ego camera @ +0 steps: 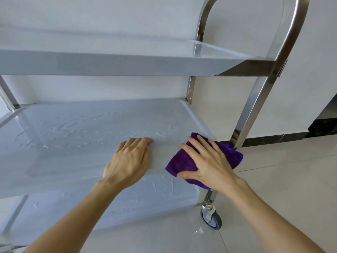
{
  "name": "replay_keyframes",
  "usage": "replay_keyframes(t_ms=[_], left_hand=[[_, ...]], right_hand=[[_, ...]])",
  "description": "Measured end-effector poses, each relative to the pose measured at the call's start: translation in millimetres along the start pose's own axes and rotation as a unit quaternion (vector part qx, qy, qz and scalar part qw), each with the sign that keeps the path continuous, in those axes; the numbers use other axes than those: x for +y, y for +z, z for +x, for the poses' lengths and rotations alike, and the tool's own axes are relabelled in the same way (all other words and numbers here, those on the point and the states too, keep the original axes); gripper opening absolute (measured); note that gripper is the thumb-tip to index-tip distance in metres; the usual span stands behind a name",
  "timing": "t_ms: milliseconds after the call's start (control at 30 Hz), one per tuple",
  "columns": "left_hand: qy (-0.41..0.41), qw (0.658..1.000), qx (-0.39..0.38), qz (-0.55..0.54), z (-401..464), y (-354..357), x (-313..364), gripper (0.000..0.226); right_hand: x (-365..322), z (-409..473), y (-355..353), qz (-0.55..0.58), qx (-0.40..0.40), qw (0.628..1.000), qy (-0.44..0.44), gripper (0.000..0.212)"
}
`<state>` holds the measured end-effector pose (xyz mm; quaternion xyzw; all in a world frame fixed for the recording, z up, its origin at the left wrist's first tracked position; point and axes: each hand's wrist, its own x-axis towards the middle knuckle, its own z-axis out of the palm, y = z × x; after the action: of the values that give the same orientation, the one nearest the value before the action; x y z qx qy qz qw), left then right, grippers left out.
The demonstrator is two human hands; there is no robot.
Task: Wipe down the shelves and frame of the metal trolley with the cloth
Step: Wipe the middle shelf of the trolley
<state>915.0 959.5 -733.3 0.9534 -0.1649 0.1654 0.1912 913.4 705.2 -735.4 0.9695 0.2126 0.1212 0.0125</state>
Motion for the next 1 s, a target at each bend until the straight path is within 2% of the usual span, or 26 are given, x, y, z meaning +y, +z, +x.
replay_keyframes(t_ms=[200, 267, 333, 433, 500, 533, 600, 667, 733, 767, 867, 1000], left_hand=[[-0.027, 0.997, 0.01, -0.066, 1, -3, -4, 0.042], [-0.035, 0.997, 0.008, -0.068, 0, -7, -5, 0.042], [-0.002, 0.998, 0.007, -0.057, -1, -12, -4, 0.045], [0.026, 0.998, -0.002, -0.063, -2, -15, -1, 0.056], [0.006, 0.997, -0.006, -0.08, -2, -15, 4, 0.054], [-0.01, 0.996, -0.007, -0.088, -4, -14, 9, 0.051], [-0.037, 0.994, -0.012, -0.102, -6, -11, 18, 0.047], [-0.051, 0.993, -0.025, -0.102, -6, -10, 24, 0.046], [-0.067, 0.993, -0.045, -0.091, -3, -11, 27, 0.045], [-0.074, 0.992, -0.057, -0.083, -2, -12, 27, 0.044], [-0.075, 0.991, -0.083, -0.069, -2, -15, 28, 0.034], [-0.055, 0.99, -0.072, -0.112, -12, -22, 25, 0.012]], right_hand=[[-50, 24, 8, 0.052, 0.046, 0.997, -0.032, 0.112], [-48, 26, 4, 0.107, 0.034, 0.993, -0.021, 0.121], [-39, 26, -4, 0.199, -0.018, 0.98, 0.003, 0.123], [-24, 26, -14, 0.367, -0.075, 0.925, 0.055, 0.099], [-18, 31, -17, 0.456, -0.051, 0.884, 0.083, 0.069], [-17, 35, -18, 0.465, -0.034, 0.879, 0.096, 0.058], [-16, 46, -20, 0.413, -0.027, 0.902, 0.122, 0.052], [-15, 55, -21, 0.294, -0.056, 0.943, 0.145, 0.055], [-13, 60, -24, 0.223, -0.081, 0.955, 0.179, 0.045], [-12, 61, -25, 0.233, -0.083, 0.949, 0.193, 0.037], [-10, 55, -27, 0.303, -0.057, 0.931, 0.196, 0.036], [-4, 37, -39, 0.377, -0.015, 0.911, 0.163, 0.021]])
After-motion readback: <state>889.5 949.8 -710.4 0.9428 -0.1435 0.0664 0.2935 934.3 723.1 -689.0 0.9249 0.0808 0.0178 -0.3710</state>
